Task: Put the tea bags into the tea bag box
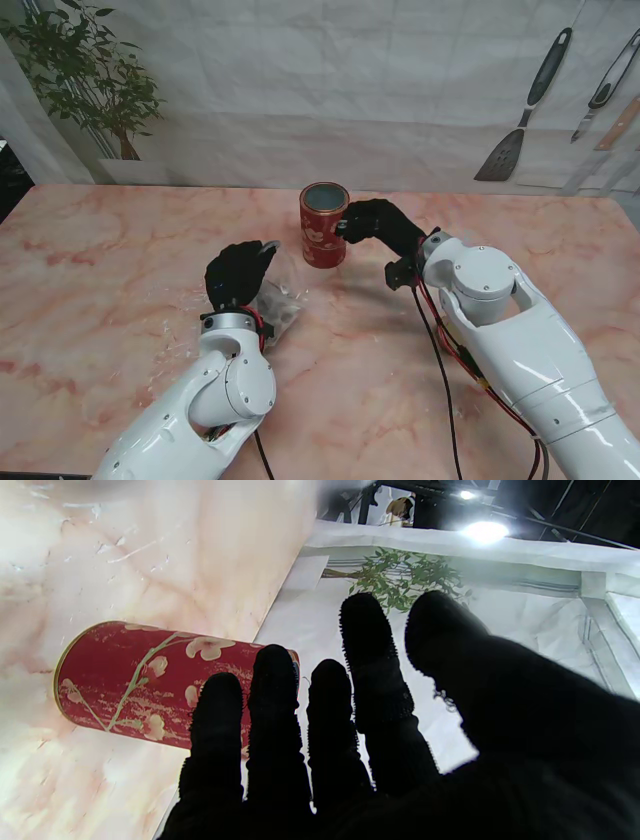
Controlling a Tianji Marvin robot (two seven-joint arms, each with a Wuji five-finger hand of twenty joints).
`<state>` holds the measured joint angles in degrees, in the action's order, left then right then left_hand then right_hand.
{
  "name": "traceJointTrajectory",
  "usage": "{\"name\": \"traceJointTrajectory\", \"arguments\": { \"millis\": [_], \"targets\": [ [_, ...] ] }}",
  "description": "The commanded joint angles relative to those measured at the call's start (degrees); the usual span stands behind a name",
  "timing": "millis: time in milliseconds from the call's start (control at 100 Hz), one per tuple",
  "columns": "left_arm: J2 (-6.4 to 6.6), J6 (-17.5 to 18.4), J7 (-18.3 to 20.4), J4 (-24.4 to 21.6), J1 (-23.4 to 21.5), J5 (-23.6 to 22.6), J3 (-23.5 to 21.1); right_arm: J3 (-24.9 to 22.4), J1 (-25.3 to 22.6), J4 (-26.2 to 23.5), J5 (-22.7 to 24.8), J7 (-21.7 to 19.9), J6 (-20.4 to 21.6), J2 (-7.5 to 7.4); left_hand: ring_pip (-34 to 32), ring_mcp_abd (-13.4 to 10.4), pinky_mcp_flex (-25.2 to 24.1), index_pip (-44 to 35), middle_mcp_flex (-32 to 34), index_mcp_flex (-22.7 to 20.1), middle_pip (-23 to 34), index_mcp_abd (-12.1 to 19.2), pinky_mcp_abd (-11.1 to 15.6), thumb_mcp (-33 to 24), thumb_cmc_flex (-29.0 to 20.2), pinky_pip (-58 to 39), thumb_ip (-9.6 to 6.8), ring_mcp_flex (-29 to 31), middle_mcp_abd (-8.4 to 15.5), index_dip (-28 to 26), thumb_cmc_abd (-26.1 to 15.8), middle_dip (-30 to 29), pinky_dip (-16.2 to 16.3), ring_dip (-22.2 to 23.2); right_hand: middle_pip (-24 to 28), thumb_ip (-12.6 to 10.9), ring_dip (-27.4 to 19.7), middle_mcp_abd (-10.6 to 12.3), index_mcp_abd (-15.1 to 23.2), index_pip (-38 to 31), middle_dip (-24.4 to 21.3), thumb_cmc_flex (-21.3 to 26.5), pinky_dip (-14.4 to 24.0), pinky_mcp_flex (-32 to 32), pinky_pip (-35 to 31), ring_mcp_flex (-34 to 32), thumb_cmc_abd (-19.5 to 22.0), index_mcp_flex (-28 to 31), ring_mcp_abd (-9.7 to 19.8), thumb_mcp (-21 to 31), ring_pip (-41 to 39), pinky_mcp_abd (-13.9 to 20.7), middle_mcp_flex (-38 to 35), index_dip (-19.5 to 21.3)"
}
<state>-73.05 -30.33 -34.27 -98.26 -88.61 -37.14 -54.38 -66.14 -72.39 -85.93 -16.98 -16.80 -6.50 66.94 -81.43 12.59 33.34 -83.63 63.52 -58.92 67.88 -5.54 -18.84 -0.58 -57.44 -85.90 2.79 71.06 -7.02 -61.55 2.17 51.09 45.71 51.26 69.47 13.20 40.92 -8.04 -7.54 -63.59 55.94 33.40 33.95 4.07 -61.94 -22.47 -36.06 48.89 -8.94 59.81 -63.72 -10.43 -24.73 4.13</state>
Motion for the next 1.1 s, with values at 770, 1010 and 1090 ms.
{"name": "traceJointTrajectory", "arguments": {
  "millis": [770,1010,1090],
  "targets": [
    [-2.15,1.82,-3.43,2.10,1.72,2.64,3.05,8.56,3.05,15.13,-11.10,-12.25,14.45,1.16,-12.31,-3.38,4.42,-3.50,1.94,-1.59,1.54,0.28,4.86,-0.46,-5.66,-10.50,-1.36,1.75,6.05,-1.06,-3.10,-0.27,-0.99,-2.88,2.97,1.76,2.86,0.23,1.42,-0.81,2.69,3.65,1.66,-0.08,-2.62,-1.39,2.66,2.33,0.15,-3.57,-2.18,-0.72,-1.74,-3.70],
    [-3.08,2.48,-5.21,2.93,2.24,4.16,3.81,9.30,3.38,15.70,-10.99,-13.03,14.22,1.12,-12.40,-3.38,4.43,-3.44,1.89,-1.61,1.54,0.07,4.79,-0.58,-5.74,-10.47,-1.37,1.73,5.83,-1.02,-3.08,-0.34,-1.43,-3.10,2.99,1.70,3.06,0.33,2.72,-0.80,2.85,3.64,1.73,0.00,-2.68,-1.48,2.52,2.68,0.11,-3.72,-2.13,-0.78,-2.02,-4.18],
    [-3.39,3.35,-6.14,2.90,2.03,4.68,4.17,9.61,3.68,16.28,-10.88,-13.32,13.73,1.19,-12.43,-3.38,4.48,-3.39,1.93,-1.64,1.56,-0.15,4.72,-0.60,-5.68,-10.51,-1.36,1.72,5.85,-0.99,-3.10,-0.38,-1.62,-3.17,3.27,1.72,3.17,0.42,4.64,-0.29,3.07,3.39,1.74,-0.03,-2.66,-1.58,2.28,2.81,0.06,-3.81,-2.13,-0.78,-2.33,-4.65]
  ]
}}
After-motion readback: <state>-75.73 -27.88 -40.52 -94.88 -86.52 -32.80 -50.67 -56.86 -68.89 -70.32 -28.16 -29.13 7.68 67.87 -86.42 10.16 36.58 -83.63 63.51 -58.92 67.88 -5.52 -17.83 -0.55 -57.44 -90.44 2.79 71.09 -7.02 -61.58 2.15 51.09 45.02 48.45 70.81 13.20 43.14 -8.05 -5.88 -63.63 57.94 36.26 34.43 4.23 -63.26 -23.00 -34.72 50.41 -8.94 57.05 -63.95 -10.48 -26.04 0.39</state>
